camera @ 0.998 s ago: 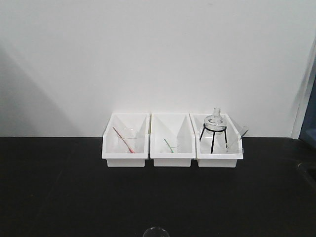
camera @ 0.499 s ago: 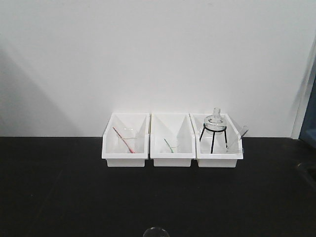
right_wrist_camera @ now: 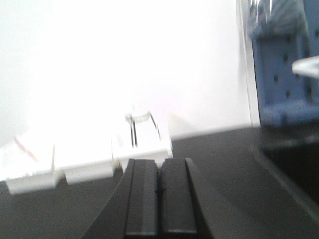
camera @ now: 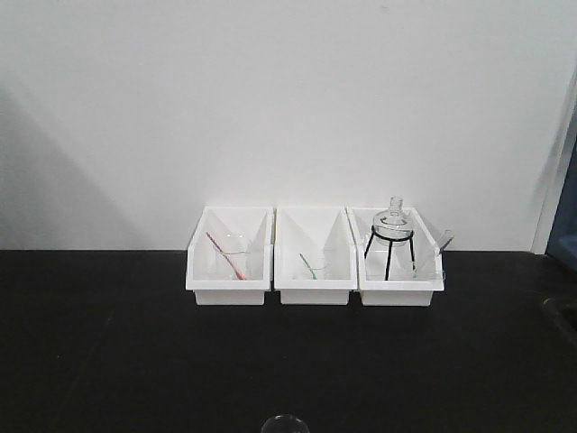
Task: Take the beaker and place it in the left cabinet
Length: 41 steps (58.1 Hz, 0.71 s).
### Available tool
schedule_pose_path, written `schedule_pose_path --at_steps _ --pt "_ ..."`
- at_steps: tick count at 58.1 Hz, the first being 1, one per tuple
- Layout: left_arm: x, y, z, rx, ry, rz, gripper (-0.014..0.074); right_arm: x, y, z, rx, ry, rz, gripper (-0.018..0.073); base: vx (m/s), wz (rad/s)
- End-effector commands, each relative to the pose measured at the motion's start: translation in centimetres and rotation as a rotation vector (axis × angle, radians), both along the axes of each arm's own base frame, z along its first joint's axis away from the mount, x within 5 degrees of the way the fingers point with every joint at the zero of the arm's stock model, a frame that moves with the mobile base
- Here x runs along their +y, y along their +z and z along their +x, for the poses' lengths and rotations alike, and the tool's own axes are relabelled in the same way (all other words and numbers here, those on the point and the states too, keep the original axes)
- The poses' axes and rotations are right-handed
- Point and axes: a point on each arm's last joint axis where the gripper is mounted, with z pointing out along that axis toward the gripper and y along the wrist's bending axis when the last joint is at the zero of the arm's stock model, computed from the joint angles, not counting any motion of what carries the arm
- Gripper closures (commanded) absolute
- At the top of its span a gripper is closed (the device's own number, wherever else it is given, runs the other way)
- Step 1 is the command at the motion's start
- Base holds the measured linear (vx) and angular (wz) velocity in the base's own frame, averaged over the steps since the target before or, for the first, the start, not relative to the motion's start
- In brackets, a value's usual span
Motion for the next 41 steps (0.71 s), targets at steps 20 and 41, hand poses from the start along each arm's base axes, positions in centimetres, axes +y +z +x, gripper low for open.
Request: schedule_pose_path --at_steps 20,41 --pt "0.0 1.4 0.1 -0.106 0.005 -0.035 0.0603 0.0 3.5 -0.5 -0.223 0.018 0.038 0.0565 0.0 0.0" --pt "0.0 1.4 0.1 -0.106 0.005 -0.035 0.0603 0.0 5.4 3.0 0.087 0.008 0.021 0.0557 0.0 0.0"
